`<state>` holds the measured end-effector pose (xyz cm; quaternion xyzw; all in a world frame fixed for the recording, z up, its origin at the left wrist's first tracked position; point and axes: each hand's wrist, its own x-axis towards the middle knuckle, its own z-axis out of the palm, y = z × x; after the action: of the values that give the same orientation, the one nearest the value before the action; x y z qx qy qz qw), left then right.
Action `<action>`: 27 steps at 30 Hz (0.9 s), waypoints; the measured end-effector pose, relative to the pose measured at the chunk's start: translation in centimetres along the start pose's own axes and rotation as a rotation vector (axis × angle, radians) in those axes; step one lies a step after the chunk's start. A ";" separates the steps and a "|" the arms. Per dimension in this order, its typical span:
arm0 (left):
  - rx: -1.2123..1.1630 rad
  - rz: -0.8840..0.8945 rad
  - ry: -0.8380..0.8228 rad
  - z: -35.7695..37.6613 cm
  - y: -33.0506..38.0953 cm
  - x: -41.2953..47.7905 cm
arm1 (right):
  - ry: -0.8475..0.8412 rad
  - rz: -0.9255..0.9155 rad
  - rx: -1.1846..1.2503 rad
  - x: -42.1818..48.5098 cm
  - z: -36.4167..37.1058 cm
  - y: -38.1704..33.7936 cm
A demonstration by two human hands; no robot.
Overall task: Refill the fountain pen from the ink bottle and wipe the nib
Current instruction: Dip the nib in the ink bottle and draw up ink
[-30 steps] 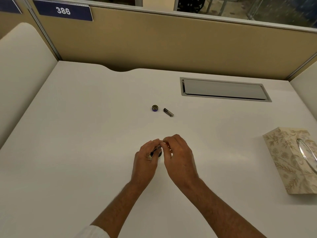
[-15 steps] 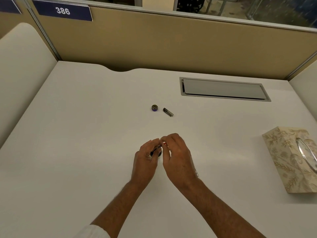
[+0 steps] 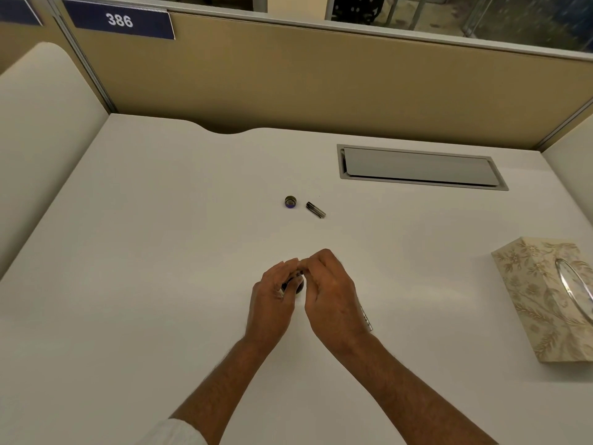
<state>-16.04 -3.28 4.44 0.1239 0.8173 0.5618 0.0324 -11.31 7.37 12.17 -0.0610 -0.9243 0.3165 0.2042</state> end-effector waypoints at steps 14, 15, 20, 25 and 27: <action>0.004 0.010 -0.009 0.1 0.1 -0.2 | 0.008 0.017 -0.007 -0.3 -0.1 0.1; 0.002 0.008 -0.010 0.1 0.2 -0.2 | 0.011 0.028 -0.008 -0.4 -0.1 0.1; 0.010 0.002 -0.011 -0.1 0.2 -0.5 | 0.020 0.055 -0.018 -0.4 0.0 0.3; -0.012 -0.007 -0.013 -0.2 0.2 -0.7 | 0.017 0.052 -0.022 -0.4 0.0 0.3; -0.009 -0.007 -0.018 -0.2 0.2 -0.7 | 0.014 0.051 -0.021 -0.4 0.1 0.3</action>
<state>-15.38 -3.54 4.65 0.1258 0.8148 0.5643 0.0421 -10.96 7.48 11.76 -0.0891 -0.9242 0.3117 0.2020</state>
